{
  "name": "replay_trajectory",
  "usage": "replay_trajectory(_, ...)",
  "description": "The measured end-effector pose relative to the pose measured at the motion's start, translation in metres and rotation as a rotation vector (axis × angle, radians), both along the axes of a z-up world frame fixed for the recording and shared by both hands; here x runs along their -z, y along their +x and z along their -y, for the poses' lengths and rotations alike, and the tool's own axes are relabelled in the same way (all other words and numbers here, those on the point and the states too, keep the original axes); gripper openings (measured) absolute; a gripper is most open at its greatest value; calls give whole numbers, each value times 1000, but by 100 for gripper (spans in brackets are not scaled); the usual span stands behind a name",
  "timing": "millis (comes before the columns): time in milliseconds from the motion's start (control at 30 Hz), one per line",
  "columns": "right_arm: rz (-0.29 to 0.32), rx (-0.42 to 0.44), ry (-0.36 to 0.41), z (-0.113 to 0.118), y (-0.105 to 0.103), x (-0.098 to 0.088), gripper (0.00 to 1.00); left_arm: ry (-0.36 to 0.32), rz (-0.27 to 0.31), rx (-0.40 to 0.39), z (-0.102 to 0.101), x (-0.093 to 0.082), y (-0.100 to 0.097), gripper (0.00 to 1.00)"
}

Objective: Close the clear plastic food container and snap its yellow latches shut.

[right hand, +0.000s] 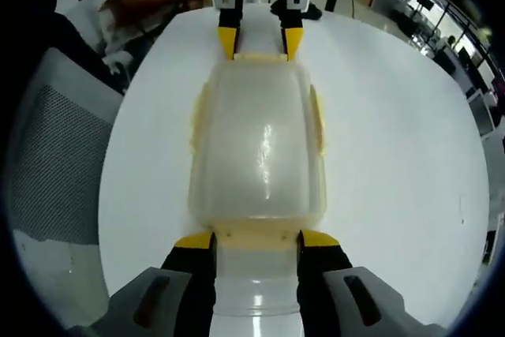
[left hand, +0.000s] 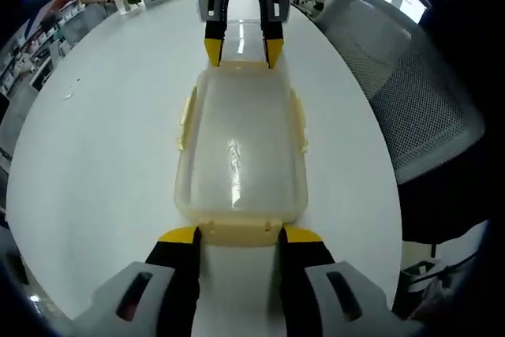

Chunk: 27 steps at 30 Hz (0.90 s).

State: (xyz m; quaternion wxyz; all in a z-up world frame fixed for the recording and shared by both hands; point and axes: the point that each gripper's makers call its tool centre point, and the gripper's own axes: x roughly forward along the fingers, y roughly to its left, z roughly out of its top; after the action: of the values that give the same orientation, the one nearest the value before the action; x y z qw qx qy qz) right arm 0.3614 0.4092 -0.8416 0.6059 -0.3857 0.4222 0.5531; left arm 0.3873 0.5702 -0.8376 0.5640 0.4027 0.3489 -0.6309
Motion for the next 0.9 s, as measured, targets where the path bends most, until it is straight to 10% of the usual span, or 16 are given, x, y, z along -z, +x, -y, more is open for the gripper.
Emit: replay_trajectory(900,-16,11,8,-8,-3,-11,38,2,6,-5,-9,-11,-2,37)
